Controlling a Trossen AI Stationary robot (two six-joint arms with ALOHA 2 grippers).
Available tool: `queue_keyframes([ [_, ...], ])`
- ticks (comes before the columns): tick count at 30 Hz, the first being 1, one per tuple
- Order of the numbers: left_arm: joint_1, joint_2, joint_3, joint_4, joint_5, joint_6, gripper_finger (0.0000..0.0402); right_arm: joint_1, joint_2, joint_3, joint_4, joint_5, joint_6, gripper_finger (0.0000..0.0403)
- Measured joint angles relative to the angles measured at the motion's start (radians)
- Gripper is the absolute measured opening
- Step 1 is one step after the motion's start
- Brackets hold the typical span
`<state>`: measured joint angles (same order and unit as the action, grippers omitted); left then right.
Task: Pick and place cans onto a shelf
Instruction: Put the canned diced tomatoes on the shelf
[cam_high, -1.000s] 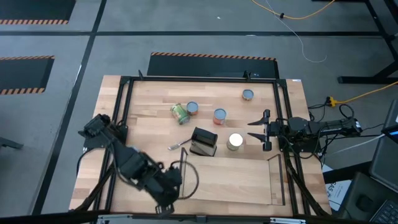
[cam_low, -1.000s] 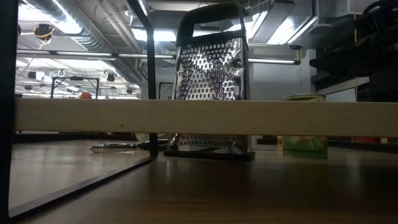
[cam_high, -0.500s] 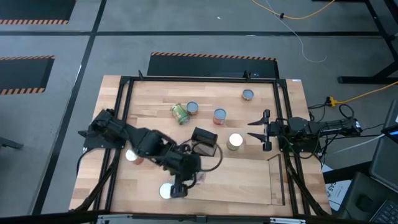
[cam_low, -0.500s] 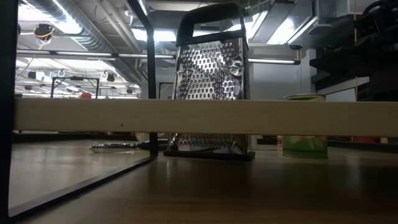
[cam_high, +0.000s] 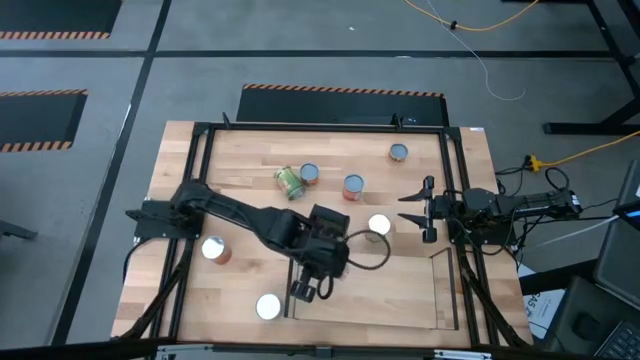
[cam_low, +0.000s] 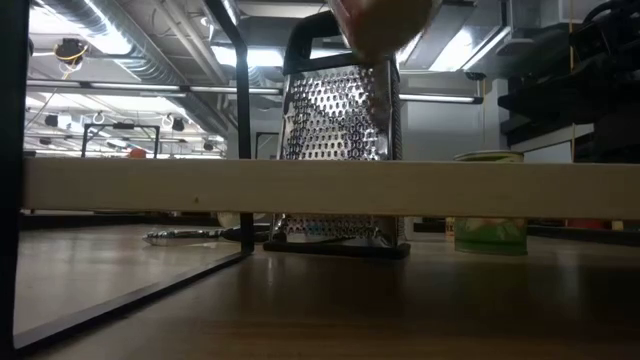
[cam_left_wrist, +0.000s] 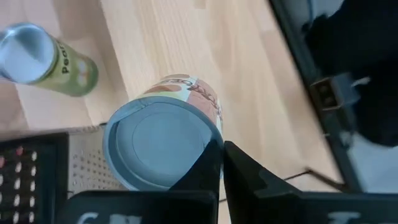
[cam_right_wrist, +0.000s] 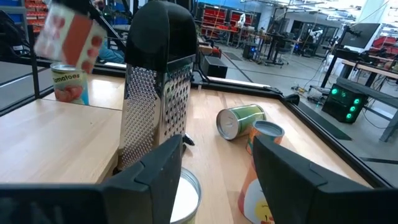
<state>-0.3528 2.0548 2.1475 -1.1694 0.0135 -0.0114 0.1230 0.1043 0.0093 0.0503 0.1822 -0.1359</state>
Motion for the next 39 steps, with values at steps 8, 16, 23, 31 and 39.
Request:
queue_keyframes([
  [8,-0.032,0.085,0.0,-0.08,-0.058,0.181,0.0,0.0,0.0,0.0,0.0,0.0,0.0,0.02],
  [16,-0.049,0.115,-0.001,-0.134,-0.152,0.284,0.0006,0.0,0.0,0.0,0.001,0.0,0.0,0.02],
  [23,-0.04,0.115,-0.001,-0.131,-0.157,0.286,0.0008,0.0,0.0,0.0,0.001,0.0,0.001,0.02],
  [31,-0.028,0.135,-0.002,-0.097,-0.151,0.285,0.0008,0.0,0.0,0.0,0.001,-0.001,0.001,0.02],
  [39,-0.029,0.17,0.001,-0.101,-0.088,0.281,0.0009,0.0,0.0,0.0,0.002,-0.001,0.001,0.02],
])
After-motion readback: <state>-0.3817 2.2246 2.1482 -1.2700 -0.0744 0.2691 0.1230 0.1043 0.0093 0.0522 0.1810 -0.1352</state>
